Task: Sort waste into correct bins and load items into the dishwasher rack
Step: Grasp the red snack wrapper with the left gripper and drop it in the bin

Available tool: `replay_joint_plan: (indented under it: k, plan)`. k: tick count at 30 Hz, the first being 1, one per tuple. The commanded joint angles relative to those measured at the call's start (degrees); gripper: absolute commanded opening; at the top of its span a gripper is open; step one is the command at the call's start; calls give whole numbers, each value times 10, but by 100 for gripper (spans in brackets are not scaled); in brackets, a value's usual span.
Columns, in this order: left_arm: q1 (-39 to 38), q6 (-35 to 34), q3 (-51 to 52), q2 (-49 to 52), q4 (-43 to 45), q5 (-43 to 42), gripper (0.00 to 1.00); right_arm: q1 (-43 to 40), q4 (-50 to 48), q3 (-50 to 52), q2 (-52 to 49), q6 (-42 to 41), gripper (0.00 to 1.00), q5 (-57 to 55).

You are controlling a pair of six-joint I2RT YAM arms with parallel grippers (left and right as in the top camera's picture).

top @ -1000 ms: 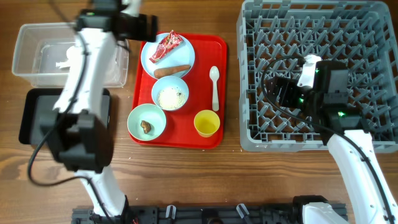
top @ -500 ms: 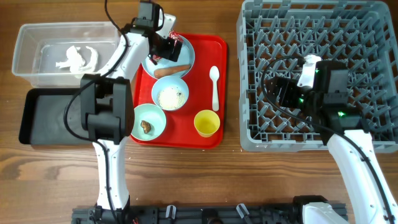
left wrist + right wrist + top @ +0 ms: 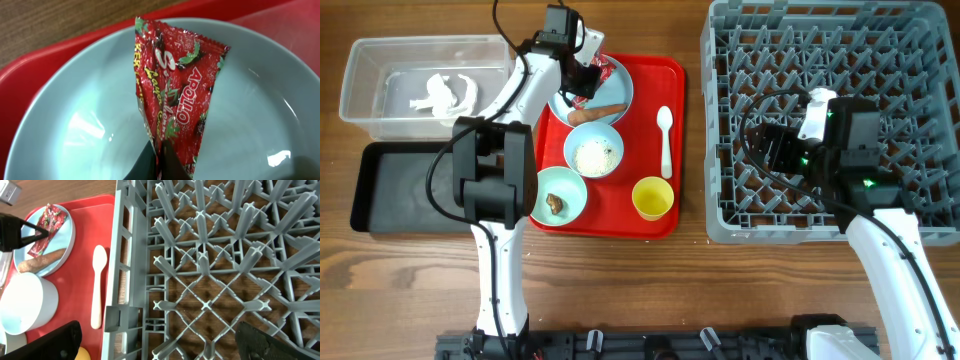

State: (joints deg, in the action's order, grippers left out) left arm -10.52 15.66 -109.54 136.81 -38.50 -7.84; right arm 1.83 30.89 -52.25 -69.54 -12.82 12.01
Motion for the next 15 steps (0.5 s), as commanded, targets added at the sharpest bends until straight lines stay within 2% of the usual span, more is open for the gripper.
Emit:
replay_joint_plan:
  k: [1, 3, 5, 8, 13, 15]
  plan:
    - [-4, -33, -24, -63, -28, 4, 4, 1, 0, -10, -4, -9, 100, 10]
    - [-3, -79, -27, -127, -40, 43, 4, 1, 0, -10, -4, -9, 100, 10]
    - [5, -136, -27, -195, -74, 120, 4, 1, 0, -10, -4, -8, 100, 10]
    - [37, -200, -27, -250, -122, 196, 4, 1, 0, -10, -4, -9, 100, 10]
    - [146, -308, -19, -231, -158, 214, 4, 1, 1, -9, -4, -9, 100, 10]
    - [186, -311, -17, -202, -146, 214, 4, 1, 0, -9, -4, -9, 100, 10]
